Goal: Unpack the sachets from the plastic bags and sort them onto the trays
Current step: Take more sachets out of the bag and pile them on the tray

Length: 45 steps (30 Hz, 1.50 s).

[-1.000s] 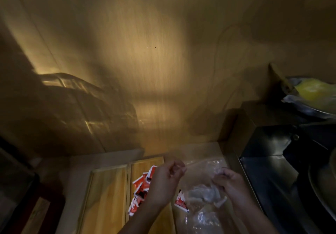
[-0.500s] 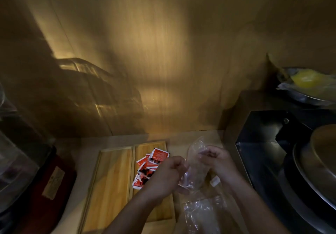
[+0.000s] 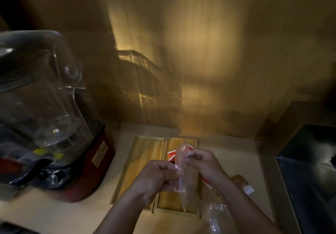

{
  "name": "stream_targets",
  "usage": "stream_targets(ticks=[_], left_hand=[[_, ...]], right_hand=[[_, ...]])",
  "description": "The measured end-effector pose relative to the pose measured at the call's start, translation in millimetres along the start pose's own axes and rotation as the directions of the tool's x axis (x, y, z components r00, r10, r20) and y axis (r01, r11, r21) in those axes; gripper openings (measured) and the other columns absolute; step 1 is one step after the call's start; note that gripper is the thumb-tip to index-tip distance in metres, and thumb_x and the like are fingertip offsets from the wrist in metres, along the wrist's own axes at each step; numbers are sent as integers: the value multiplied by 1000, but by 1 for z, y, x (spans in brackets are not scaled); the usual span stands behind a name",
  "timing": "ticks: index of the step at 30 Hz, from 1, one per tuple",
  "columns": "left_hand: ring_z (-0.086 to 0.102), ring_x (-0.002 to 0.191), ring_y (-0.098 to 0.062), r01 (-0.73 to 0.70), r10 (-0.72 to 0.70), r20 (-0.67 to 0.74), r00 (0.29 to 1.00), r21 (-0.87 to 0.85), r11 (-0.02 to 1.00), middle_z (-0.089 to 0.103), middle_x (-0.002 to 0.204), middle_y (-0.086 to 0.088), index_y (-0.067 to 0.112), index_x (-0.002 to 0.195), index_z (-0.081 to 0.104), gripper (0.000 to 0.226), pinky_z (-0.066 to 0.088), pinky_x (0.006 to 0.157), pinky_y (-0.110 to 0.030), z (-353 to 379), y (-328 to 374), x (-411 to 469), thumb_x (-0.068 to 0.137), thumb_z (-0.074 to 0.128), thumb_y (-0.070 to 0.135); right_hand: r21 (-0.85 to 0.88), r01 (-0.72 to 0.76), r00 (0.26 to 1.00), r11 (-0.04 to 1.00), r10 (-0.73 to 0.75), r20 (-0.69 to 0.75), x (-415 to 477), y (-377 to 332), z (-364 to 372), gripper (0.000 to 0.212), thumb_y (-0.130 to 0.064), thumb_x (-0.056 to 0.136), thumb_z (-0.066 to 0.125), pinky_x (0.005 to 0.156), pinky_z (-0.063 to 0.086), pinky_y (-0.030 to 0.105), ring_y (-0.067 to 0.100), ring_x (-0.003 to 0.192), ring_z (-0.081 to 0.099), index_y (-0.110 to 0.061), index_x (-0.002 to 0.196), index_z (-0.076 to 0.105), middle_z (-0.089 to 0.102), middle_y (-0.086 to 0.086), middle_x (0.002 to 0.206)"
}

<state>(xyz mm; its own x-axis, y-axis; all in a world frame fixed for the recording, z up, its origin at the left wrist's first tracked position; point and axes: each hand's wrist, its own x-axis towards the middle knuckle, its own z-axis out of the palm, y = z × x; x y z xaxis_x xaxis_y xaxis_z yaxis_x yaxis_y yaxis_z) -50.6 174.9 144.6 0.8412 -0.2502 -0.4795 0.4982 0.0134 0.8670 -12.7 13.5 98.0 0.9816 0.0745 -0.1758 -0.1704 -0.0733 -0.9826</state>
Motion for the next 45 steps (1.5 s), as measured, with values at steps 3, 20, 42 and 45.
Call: stream_targets(ticks=[3,20,42,45], left_hand=[[58,44,-8,-11,5,-95,995,-63,998,64,51,0,11,58,65,24,48,40,-18,-3,-17,-1,79,66,1],[70,60,-19,78,-117,-174,978,-214,974,73,73,-12,2,87,59,25,59,54,-23,-3,-30,8,70,73,-9],[49,58,-8,-107,102,-167,981,-21,994,53,60,3,20,62,56,29,40,52,-22,17,-39,0,90,51,16],[50,54,-4,-130,129,-175,976,3,991,54,55,7,19,62,54,30,41,52,-21,19,-40,2,91,46,12]], right_hand=[[-84,-45,999,995,43,-23,7,11,12,30,9,76,64,58,44,16,4,53,56,-16,59,61,60,-4,58],[-98,37,994,994,-26,106,-52,-3,7,9,-11,74,73,71,49,24,9,71,64,-20,73,74,73,2,75],[-374,84,991,924,-38,129,-58,-3,13,38,-13,82,61,45,38,9,-2,43,52,-39,54,62,61,-17,48],[-349,84,991,933,-41,129,-54,0,12,34,-10,78,64,45,34,13,0,41,44,-29,51,59,54,-10,43]])
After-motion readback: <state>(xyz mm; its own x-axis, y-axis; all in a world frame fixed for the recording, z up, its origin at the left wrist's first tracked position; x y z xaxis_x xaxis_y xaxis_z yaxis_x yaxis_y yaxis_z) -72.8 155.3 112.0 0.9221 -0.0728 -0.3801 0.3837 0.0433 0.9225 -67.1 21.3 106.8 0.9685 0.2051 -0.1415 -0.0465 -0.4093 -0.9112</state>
